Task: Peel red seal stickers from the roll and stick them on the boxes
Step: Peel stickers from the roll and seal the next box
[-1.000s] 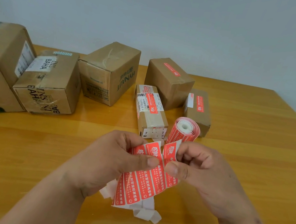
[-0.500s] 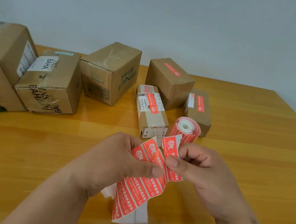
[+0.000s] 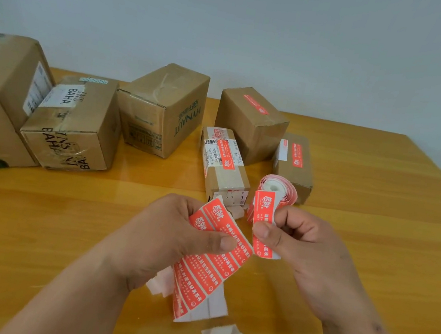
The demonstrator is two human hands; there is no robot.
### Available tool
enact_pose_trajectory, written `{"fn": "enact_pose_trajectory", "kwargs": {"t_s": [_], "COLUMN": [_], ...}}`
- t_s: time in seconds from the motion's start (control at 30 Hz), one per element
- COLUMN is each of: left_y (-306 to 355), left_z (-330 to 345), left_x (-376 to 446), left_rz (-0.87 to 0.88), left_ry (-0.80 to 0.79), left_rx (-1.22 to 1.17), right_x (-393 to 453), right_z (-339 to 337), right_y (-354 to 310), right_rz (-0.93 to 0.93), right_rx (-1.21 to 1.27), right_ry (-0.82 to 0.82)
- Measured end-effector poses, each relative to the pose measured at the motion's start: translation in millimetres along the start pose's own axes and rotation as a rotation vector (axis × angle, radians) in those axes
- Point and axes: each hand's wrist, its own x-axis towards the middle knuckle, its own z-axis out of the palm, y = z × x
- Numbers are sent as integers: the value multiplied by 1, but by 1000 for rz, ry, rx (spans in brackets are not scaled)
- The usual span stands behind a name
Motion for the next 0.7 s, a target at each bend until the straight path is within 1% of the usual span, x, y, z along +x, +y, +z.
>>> {"fn": "enact_pose_trajectory", "kwargs": {"t_s": [0.13, 0.23, 0.33, 0.4, 0.47, 0.53, 0.63, 0.67, 0.7], "left_y": [-1, -3, -3, -3, -5, -10, -18, -18, -17], "left_z": [-3, -5, -2, 5, 12, 18, 22, 21, 20], "left_x": [2, 3, 6, 11, 18, 25, 30, 29, 27], "left_rz": [7, 15, 65, 95, 88, 98, 92, 103, 133], "left_ry": [31, 59, 92, 155, 277, 394, 599, 644, 654], "left_rx": [8, 6, 11, 41, 76, 215, 668, 737, 732], "right_x": [2, 5, 7, 7, 6, 6, 5, 5, 4], "right_z": [0, -3, -6, -6, -3, -1, 1, 1, 0], "right_y": [-1, 0, 0, -1, -3, -5, -7, -7, -7], "right_rz": [19, 1, -26, -27, -19, -9, -8, -8, -7], "right_rx": [2, 5, 40, 17, -4, -26, -57, -67, -79], "right_ry": [78, 169, 208, 193, 171, 149, 117, 106, 91]}}
